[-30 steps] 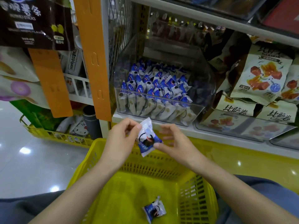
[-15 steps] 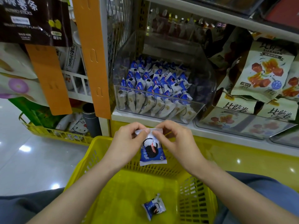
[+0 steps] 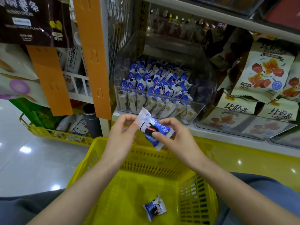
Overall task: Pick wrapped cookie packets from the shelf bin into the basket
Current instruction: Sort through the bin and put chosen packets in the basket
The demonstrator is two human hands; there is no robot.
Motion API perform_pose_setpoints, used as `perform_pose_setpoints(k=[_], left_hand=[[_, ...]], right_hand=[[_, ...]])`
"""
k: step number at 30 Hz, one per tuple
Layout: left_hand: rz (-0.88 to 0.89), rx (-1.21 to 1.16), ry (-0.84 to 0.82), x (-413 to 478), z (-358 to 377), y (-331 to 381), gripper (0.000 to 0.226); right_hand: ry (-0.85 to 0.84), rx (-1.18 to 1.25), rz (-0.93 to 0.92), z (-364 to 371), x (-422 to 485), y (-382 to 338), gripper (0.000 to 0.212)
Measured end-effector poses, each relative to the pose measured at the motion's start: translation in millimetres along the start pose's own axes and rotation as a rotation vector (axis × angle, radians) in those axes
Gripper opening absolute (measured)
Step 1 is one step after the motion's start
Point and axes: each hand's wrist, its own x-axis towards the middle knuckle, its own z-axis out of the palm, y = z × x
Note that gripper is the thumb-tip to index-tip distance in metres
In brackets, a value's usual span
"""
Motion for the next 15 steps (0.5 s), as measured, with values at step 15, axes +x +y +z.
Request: perform_pose_setpoints(k=[15], left_hand=[[-0.227, -0.251, -0.081, -2, 1, -1, 0.026]], right_hand=[[-0.027, -0.192, -0.193, 13, -8, 2, 0.039]])
